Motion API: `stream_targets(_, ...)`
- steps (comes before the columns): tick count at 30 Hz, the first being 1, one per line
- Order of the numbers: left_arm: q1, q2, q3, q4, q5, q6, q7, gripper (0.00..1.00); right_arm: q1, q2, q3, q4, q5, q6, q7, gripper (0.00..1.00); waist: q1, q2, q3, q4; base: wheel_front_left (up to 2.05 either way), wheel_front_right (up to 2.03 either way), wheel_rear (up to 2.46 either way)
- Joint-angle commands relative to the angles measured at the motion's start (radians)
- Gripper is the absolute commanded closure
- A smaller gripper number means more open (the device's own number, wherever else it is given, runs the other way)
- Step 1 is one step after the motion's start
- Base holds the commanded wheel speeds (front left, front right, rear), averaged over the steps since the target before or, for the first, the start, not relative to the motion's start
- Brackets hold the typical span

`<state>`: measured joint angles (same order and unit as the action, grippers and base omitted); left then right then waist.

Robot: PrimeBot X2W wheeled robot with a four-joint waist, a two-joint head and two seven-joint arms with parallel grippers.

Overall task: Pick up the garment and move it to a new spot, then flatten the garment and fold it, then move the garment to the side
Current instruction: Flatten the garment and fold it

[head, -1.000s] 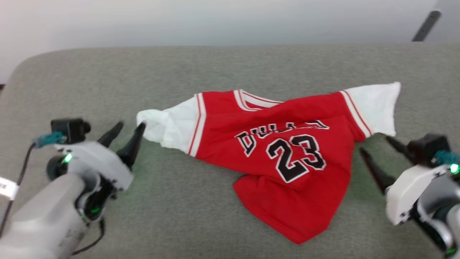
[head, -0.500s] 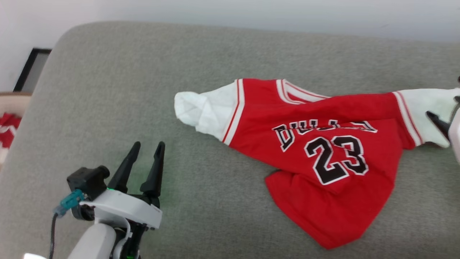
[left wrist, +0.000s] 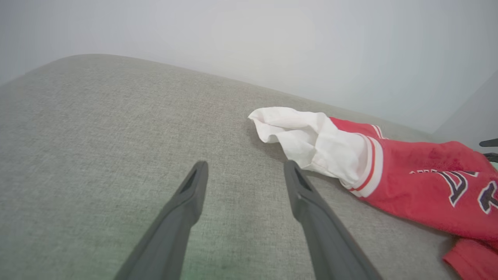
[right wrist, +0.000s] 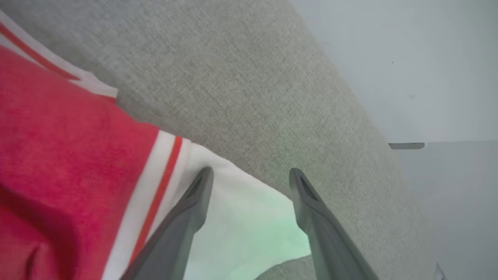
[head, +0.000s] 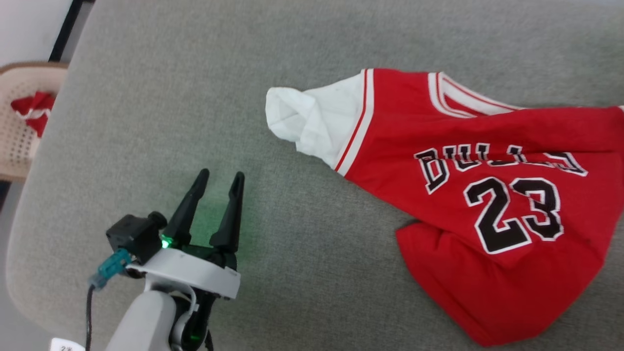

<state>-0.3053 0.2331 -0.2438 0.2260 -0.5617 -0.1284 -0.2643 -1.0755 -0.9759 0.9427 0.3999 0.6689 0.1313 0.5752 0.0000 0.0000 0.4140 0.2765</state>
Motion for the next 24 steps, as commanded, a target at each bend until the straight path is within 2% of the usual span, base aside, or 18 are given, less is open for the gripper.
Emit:
stream_targets(1,-0.014,-0.002,-0.004,-0.009,0.005,-0.003,0.001,0.0,-0.017,0.002,0.026,0.005,-0.003,-0.001,-0.001,0.0,0.0,0.0,0.048,0.032,0.0,0.0,0.0)
stream_targets(6,-0.029,0.017,-0.019,-0.038,-0.011,-0.003,0.001,0.0,-0.066,0.002,0.174,0.035,0.024,0.0,0.017,0.0,0.0,0.0,0.063,0.026,0.0,0.0,0.0)
stream_targets(7,-0.036,0.025,-0.019,-0.043,-0.01,-0.003,0.001,0.0,-0.072,0.002,0.197,0.043,0.036,0.0,0.021,0.07,0.0,0.0,0.065,0.021,0.0,0.0,0.0)
stream_targets(8,-0.042,0.033,-0.021,-0.049,-0.008,-0.003,0.001,0.0,-0.079,0.001,0.225,0.05,0.045,0.0,0.031,0.37,0.0,0.0,0.065,0.016,0.0,0.0,0.0)
stream_targets(9,-0.049,0.043,-0.027,-0.054,-0.006,-0.003,0.001,0.0,-0.083,-0.002,0.248,0.055,0.058,0.0,0.04,0.6,0.0,0.0,0.064,0.011,0.0,0.0,0.0)
stream_targets(11,-0.065,0.068,-0.035,-0.065,-0.008,-0.003,0.001,0.0,-0.097,-0.005,0.275,0.065,0.091,0.0,0.046,1.0,0.0,0.0,0.063,0.0,0.0,0.0,0.0)
stream_targets(14,-0.112,0.126,-0.064,-0.087,-0.012,-0.003,0.001,0.0,-0.121,-0.01,0.297,0.074,0.129,0.0,0.05,1.0,0.0,0.0,0.063,-0.019,0.0,0.0,0.0)
stream_targets(18,-0.235,0.228,-0.154,-0.098,-0.03,-0.003,0.01,0.0,-0.147,0.007,0.31,0.082,0.169,0.0,0.027,1.0,0.0,0.0,0.066,-0.044,0.0,0.0,0.0)
stream_targets(22,-0.416,0.32,-0.292,-0.105,-0.135,-0.002,0.104,0.0,-0.173,0.035,0.314,0.089,0.19,0.0,-0.01,1.0,0.0,0.0,0.077,-0.076,0.0,0.0,0.0)
stream_targets(24,-0.507,0.356,-0.393,-0.093,-0.229,-0.002,0.199,0.0,-0.179,0.053,0.318,0.088,0.196,0.0,-0.026,1.0,0.0,0.0,0.085,-0.093,0.0,0.0,0.0)
